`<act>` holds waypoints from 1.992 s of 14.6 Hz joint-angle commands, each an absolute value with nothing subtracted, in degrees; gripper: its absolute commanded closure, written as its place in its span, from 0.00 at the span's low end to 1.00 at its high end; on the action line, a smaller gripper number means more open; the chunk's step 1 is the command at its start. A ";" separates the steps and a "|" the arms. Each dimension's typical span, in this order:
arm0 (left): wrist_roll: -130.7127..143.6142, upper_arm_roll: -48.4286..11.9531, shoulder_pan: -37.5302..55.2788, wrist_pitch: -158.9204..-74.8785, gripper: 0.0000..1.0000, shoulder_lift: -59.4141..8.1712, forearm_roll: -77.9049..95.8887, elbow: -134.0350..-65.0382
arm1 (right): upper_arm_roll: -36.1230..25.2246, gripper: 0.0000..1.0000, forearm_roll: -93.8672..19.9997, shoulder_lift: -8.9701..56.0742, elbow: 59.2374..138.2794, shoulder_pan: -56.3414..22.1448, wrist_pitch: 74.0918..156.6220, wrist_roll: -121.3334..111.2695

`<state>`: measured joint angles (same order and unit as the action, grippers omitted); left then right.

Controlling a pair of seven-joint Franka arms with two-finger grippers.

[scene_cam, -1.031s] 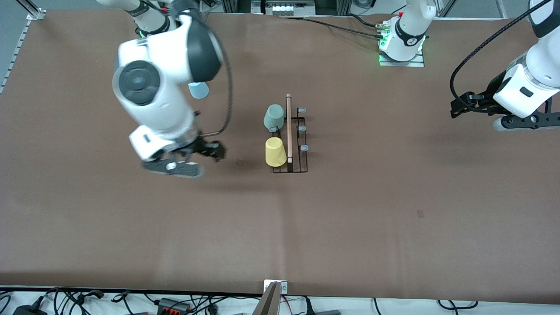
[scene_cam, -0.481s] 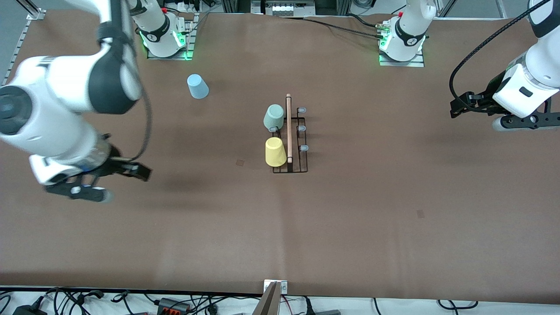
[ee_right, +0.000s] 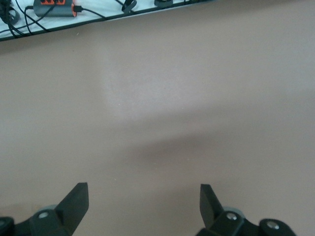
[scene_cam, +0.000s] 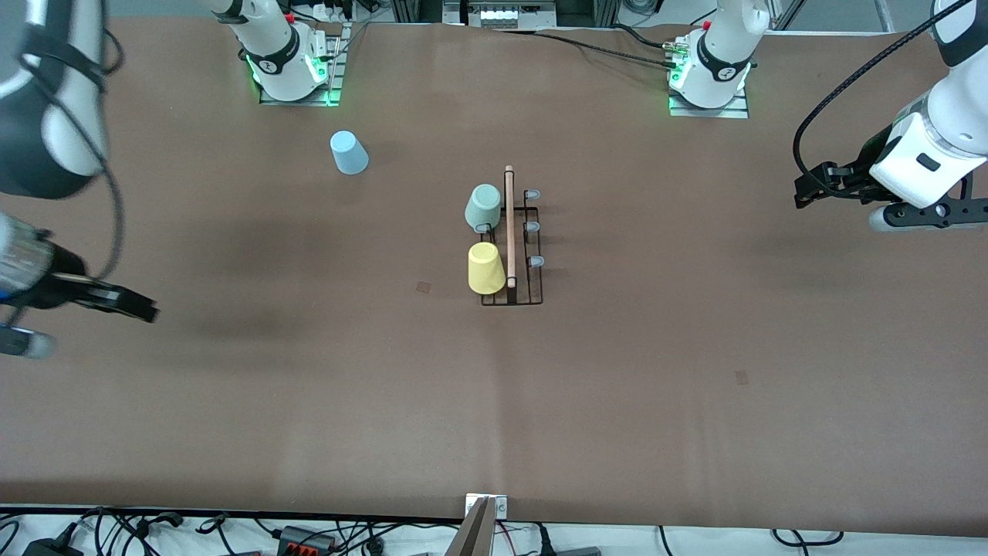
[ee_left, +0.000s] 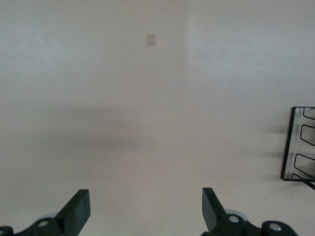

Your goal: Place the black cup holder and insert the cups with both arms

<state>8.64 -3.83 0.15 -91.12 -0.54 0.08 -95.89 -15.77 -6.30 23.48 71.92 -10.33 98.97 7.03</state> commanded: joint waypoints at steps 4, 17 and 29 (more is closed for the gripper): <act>7.65 -3.60 0.26 -90.00 0.00 -0.88 -1.05 -94.75 | -4.57 0.00 -4.66 16.88 74.45 3.69 96.16 -0.62; 7.47 -3.43 0.26 -90.00 0.00 -0.97 -1.05 -94.75 | -4.31 0.00 -1.86 -2.02 102.30 1.59 100.81 -0.88; 7.47 -3.43 0.26 -90.00 0.00 -0.97 -1.05 -94.75 | -4.31 0.00 -0.18 -0.88 98.00 -0.97 100.55 -0.70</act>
